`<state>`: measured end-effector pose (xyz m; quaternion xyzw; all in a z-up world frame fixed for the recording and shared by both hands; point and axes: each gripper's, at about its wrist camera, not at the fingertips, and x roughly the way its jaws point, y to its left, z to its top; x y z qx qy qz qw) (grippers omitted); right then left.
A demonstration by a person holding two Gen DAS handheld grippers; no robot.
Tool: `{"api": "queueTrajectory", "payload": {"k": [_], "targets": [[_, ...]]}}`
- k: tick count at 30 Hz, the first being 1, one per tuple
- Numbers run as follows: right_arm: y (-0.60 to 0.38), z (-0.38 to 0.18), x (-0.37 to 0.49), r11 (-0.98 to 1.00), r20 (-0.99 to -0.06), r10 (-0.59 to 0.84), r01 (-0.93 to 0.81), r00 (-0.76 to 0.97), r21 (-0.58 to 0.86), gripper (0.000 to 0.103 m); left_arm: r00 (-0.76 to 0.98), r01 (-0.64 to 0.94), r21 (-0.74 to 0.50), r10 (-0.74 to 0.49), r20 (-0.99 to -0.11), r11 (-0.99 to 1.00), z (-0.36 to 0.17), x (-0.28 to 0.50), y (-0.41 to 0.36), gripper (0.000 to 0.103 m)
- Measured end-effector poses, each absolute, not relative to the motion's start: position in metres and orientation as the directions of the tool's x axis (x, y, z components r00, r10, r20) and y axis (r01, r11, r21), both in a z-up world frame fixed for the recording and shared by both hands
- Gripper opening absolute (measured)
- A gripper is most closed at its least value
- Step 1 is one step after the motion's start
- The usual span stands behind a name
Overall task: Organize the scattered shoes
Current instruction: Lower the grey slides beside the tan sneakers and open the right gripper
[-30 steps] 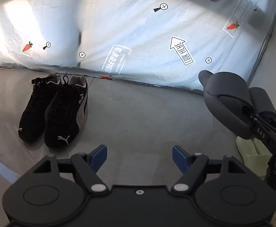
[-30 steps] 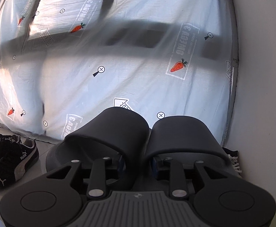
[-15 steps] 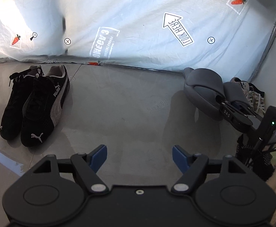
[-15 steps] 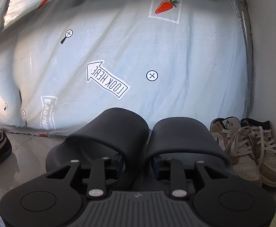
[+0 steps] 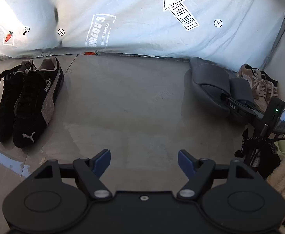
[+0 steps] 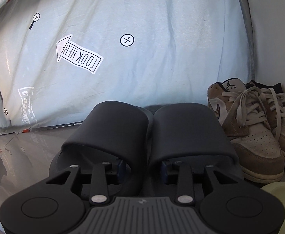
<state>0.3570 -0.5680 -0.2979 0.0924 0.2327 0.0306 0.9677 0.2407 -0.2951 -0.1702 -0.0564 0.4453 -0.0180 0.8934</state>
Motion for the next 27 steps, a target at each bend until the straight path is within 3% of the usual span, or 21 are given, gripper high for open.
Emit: {"api": "queueTrajectory", "payload": {"k": [6, 15, 21, 27], "targets": [[-0.565, -0.305, 0.371, 0.983, -0.459, 0.106, -0.024, 0.882, 0.181, 0.041, 0.604, -0.001, -0.117, -0.092, -0.791, 0.993, -0.168, 0.238, -0.299, 0.077], [-0.557, -0.304, 0.371, 0.989, -0.471, 0.135, -0.087, 0.872, 0.122, 0.059, 0.63, -0.074, -0.091, -0.024, -0.776, 0.993, -0.16, 0.224, -0.274, 0.077], [-0.569, -0.296, 0.366, 0.959, -0.497, 0.228, -0.105, 0.837, 0.263, 0.083, 0.659, -0.116, -0.097, 0.004, -0.752, 0.988, -0.151, 0.208, -0.256, 0.077], [-0.594, -0.29, 0.376, 0.873, -0.53, 0.299, -0.003, 0.794, 0.488, 0.084, 0.671, -0.133, -0.124, -0.002, -0.742, 0.983, -0.148, 0.196, -0.245, 0.077]]}}
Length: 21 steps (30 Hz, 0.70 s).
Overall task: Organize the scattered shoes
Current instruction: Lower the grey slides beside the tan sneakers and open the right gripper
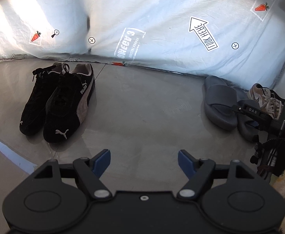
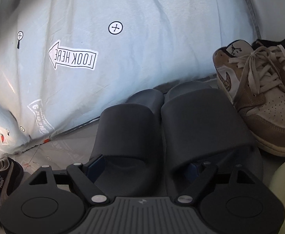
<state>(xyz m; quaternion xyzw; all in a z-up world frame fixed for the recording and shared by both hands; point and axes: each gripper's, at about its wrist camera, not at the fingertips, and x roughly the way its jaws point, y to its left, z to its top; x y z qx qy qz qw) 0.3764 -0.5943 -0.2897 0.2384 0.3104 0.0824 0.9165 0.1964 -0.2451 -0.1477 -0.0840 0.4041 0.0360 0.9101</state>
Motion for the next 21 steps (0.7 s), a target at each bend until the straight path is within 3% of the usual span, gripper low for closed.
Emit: {"api": "queueTrajectory", "payload": {"k": [6, 12, 18, 21], "targets": [[-0.626, -0.295, 0.365, 0.629, -0.465, 0.327, 0.178, 0.823, 0.757, 0.085, 0.689, -0.146, -0.139, 0.0, -0.725, 0.979, -0.142, 0.192, -0.239, 0.077], [-0.63, -0.293, 0.35, 0.512, -0.481, 0.363, 0.26, 0.798, 0.819, 0.085, 0.69, -0.146, -0.159, -0.015, -0.724, 0.976, -0.143, 0.197, -0.239, 0.077], [-0.597, -0.263, 0.35, 0.875, -0.724, 0.272, 0.151, 0.633, 0.46, 0.086, 0.691, -0.1, -0.139, -0.031, -0.722, 0.985, -0.143, 0.2, -0.251, 0.077], [-0.601, -0.254, 0.33, 0.876, -0.705, 0.261, 0.144, 0.659, 0.459, 0.086, 0.69, -0.087, -0.144, -0.045, -0.722, 0.986, -0.144, 0.201, -0.254, 0.077]]}}
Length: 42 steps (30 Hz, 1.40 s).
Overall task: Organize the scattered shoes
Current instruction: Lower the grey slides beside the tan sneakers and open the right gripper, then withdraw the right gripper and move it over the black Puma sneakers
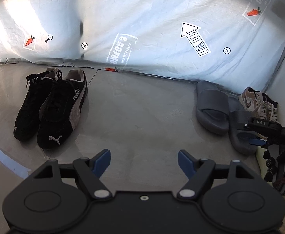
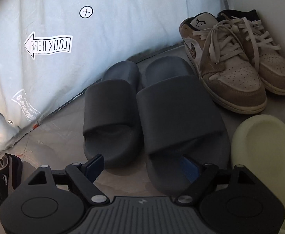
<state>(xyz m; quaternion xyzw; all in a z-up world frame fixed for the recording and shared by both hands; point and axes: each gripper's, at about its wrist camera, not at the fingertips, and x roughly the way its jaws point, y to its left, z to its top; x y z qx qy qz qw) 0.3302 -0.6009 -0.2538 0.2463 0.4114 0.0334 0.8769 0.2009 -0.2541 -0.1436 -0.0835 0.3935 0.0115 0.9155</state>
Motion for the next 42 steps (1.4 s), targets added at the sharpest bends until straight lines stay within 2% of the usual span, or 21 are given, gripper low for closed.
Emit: {"api": "queueTrajectory", "payload": {"k": [3, 4, 6, 8, 10, 13, 23, 27, 29, 34, 36, 37, 38, 42], "targets": [[-0.597, -0.251, 0.305, 0.923, -0.702, 0.169, 0.139, 0.692, 0.359, 0.083, 0.684, -0.084, -0.143, -0.048, -0.728, 0.986, -0.146, 0.202, -0.255, 0.077], [-0.595, -0.251, 0.299, 0.941, -0.705, 0.129, 0.139, 0.697, 0.309, 0.069, 0.68, -0.085, -0.146, -0.05, -0.731, 0.986, -0.147, 0.202, -0.255, 0.077], [-0.592, -0.257, 0.283, 0.963, -0.716, 0.057, 0.151, 0.696, 0.224, 0.051, 0.676, -0.084, -0.155, -0.058, -0.735, 0.984, -0.148, 0.202, -0.255, 0.077], [-0.596, -0.265, 0.273, 0.965, -0.729, 0.053, 0.153, 0.682, 0.213, 0.045, 0.674, -0.081, -0.158, -0.063, -0.736, 0.984, -0.149, 0.202, -0.255, 0.077], [-0.598, -0.273, 0.272, 0.967, -0.743, 0.071, 0.137, 0.665, 0.215, 0.031, 0.671, -0.074, -0.156, -0.067, -0.738, 0.985, -0.15, 0.203, -0.257, 0.077], [-0.591, -0.283, 0.28, 0.972, -0.757, 0.082, 0.116, 0.649, 0.205, 0.026, 0.674, -0.062, -0.148, -0.068, -0.735, 0.987, -0.149, 0.204, -0.26, 0.077], [-0.592, -0.289, 0.318, 0.968, -0.736, 0.055, 0.145, 0.675, 0.206, 0.026, 0.689, -0.092, -0.149, -0.045, -0.723, 0.985, -0.145, 0.199, -0.251, 0.077], [-0.583, -0.278, 0.305, 0.98, -0.69, 0.039, 0.108, 0.722, 0.169, 0.029, 0.707, -0.109, -0.138, -0.021, -0.706, 0.984, -0.142, 0.191, -0.244, 0.077], [-0.576, -0.272, 0.29, 0.979, -0.649, 0.072, 0.07, 0.757, 0.191, 0.038, 0.719, -0.124, -0.15, -0.015, -0.695, 0.981, -0.142, 0.186, -0.237, 0.077], [-0.532, -0.255, 0.234, 0.977, -0.558, 0.131, -0.012, 0.819, 0.212, 0.088, 0.756, -0.161, -0.174, 0.008, -0.655, 0.971, -0.136, 0.173, -0.222, 0.077], [-0.508, -0.249, 0.212, 0.981, -0.531, 0.13, -0.032, 0.837, 0.19, 0.091, 0.776, -0.162, -0.173, 0.018, -0.63, 0.972, -0.131, 0.163, -0.215, 0.077], [-0.498, -0.247, 0.205, 0.983, -0.522, 0.12, -0.027, 0.844, 0.182, 0.098, 0.787, -0.162, -0.171, 0.023, -0.617, 0.972, -0.129, 0.159, -0.211, 0.079], [-0.485, -0.244, 0.197, 0.986, -0.516, 0.09, -0.003, 0.852, 0.167, 0.1, 0.796, -0.16, -0.169, 0.026, -0.604, 0.973, -0.127, 0.154, -0.207, 0.08], [-0.44, -0.23, 0.171, 0.991, -0.475, 0.024, 0.044, 0.88, 0.13, 0.101, 0.817, -0.151, -0.165, 0.029, -0.576, 0.975, -0.12, 0.138, -0.189, 0.08]]}}
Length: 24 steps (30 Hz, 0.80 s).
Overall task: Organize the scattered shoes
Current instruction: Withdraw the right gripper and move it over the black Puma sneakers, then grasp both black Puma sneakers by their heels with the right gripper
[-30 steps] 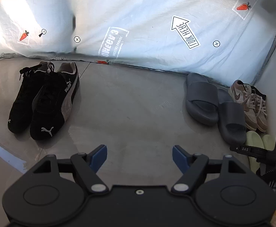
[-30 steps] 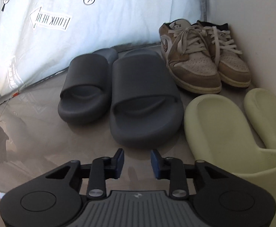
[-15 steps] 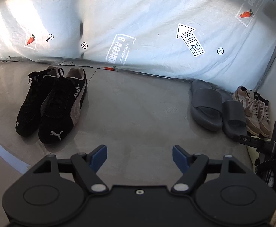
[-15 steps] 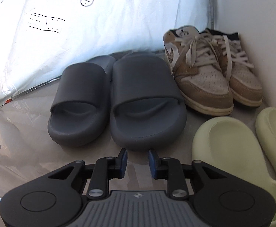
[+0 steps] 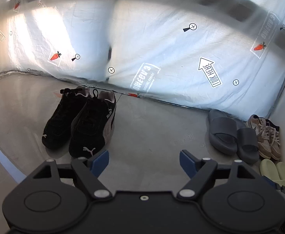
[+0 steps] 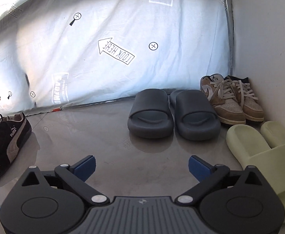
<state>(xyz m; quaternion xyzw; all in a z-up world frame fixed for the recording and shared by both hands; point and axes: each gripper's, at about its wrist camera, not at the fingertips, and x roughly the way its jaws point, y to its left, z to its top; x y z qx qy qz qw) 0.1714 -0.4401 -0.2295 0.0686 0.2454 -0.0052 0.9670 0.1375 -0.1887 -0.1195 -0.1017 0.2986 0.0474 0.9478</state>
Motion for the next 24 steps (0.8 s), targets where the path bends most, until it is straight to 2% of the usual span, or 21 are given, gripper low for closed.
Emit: {"api": "queueTrajectory", "payload": {"k": [6, 13, 24], "targets": [[-0.377, -0.204, 0.159, 0.996, -0.505, 0.059, -0.014, 0.861, 0.091, 0.103, 0.841, -0.128, -0.167, 0.018, -0.541, 0.978, -0.111, 0.115, -0.146, 0.084], [-0.278, -0.188, 0.168, 0.991, -0.495, 0.131, -0.116, 0.859, 0.062, 0.103, 0.848, -0.151, -0.193, 0.027, -0.529, 0.97, -0.11, 0.099, -0.063, 0.085], [-0.119, -0.152, 0.264, 0.972, -0.581, 0.228, -0.217, 0.782, 0.09, 0.101, 0.841, -0.203, -0.275, 0.024, -0.54, 0.94, -0.128, 0.128, 0.078, 0.085]]}}
